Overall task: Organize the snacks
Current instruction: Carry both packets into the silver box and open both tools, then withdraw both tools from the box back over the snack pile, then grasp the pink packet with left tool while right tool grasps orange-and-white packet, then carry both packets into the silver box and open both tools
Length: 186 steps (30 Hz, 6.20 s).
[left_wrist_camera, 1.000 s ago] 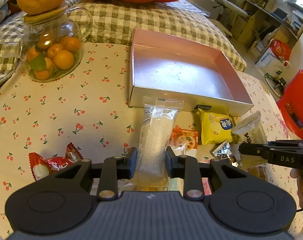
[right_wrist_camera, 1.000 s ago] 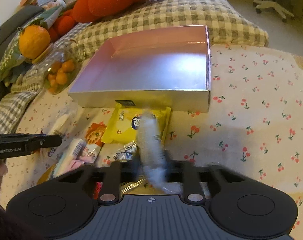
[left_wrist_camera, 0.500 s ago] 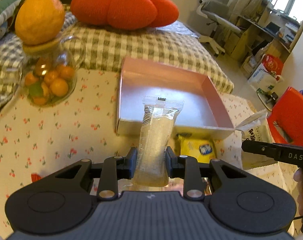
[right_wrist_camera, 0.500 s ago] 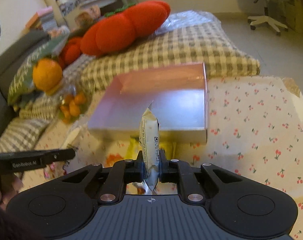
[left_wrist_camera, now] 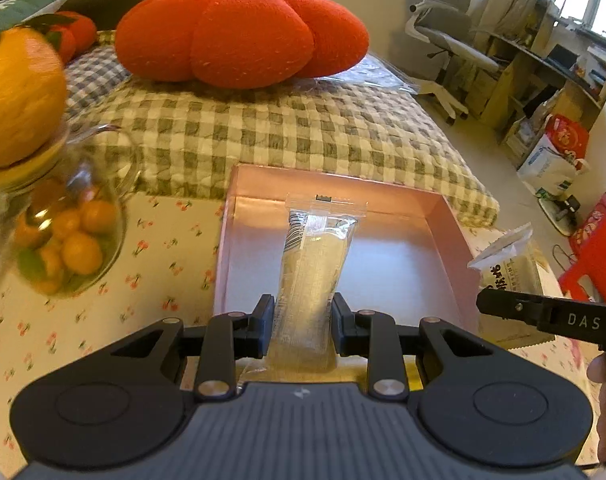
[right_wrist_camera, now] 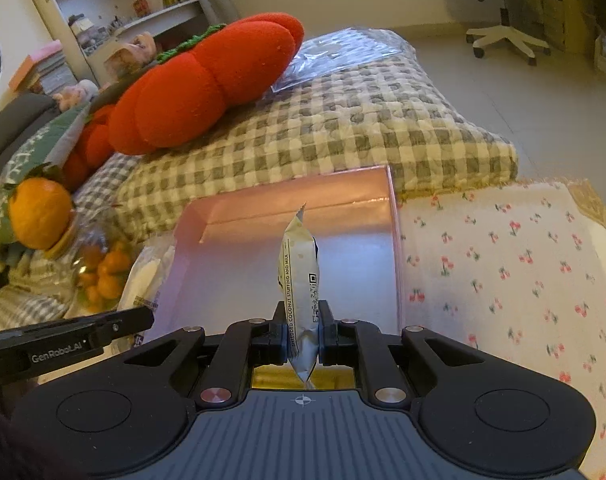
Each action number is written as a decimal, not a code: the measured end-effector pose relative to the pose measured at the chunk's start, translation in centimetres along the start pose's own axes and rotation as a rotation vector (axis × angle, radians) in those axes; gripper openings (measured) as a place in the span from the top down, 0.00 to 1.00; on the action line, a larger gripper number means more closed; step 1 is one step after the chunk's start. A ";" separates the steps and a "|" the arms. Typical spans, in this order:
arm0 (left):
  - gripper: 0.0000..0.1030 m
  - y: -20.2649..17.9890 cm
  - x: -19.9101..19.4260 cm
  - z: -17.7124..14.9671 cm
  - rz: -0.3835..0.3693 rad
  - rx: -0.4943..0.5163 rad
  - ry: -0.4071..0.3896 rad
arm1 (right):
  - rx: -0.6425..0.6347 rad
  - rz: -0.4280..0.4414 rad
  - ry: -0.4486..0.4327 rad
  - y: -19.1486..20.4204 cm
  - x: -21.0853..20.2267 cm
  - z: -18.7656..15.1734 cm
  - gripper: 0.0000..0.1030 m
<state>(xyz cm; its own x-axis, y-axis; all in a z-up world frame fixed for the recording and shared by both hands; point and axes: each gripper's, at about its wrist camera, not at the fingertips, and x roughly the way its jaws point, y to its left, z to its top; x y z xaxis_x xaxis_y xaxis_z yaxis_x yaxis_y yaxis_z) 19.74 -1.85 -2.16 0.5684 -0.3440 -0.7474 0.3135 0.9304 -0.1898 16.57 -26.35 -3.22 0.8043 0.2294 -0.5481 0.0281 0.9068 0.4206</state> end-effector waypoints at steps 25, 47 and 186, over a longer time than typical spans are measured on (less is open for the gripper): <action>0.58 1.1 6.3 2.0 0.047 0.032 0.003 | -0.058 -0.080 -0.013 0.1 6.5 3.0 0.78; 0.07 -0.4 0.3 0.1 0.046 0.064 -0.054 | -0.098 -0.083 -0.075 1.9 -1.1 1.7 0.19; 0.71 -4.7 -8.1 -7.5 -0.057 0.096 0.017 | -0.014 0.071 0.112 2.2 -8.1 -8.7 0.63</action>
<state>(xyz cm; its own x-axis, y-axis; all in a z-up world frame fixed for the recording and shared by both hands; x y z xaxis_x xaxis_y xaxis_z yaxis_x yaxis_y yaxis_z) 7.99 -2.49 0.01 0.5350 -0.3934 -0.7477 0.4173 0.8925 -0.1710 4.97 -23.13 -4.20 0.7326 0.3303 -0.5952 -0.0356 0.8918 0.4511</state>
